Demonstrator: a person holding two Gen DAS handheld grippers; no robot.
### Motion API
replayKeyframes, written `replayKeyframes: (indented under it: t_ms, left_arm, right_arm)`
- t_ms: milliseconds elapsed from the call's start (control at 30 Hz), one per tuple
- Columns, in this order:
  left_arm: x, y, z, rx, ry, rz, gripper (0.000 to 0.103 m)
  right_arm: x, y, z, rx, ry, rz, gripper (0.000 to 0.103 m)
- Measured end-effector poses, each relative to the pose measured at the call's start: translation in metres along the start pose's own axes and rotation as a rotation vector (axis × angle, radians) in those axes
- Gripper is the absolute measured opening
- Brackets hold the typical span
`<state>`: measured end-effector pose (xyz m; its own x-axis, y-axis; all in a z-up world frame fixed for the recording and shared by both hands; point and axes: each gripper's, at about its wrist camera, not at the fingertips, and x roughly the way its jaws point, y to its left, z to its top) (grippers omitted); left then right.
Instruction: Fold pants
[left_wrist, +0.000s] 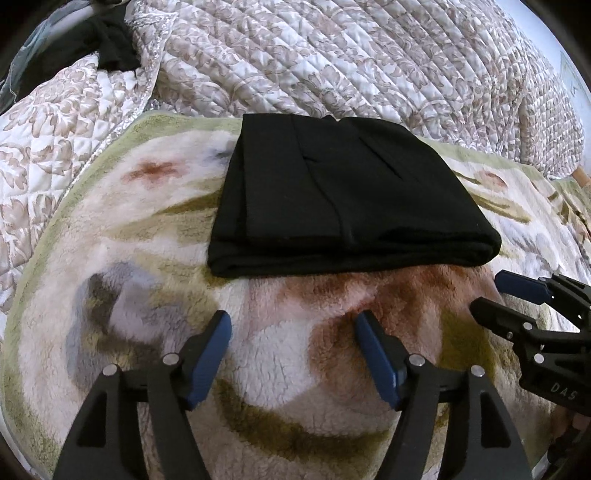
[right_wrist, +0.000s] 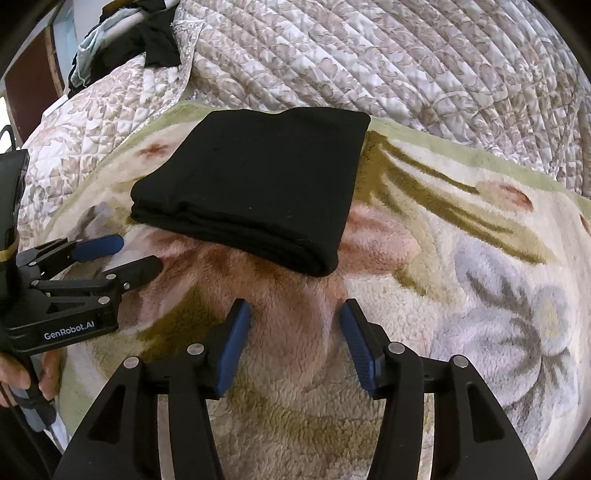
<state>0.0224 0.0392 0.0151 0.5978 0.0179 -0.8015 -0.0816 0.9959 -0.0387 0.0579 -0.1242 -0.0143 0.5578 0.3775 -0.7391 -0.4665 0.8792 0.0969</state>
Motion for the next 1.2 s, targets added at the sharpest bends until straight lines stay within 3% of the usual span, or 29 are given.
replayKeyframes:
  t_ms: [1200]
  left_arm:
    - [0.0019,-0.0021,-0.001,0.004,0.005,-0.025,0.082]
  right_arm:
    - [0.001,0.0,-0.0012,-0.006,-0.023,0.001,0.059]
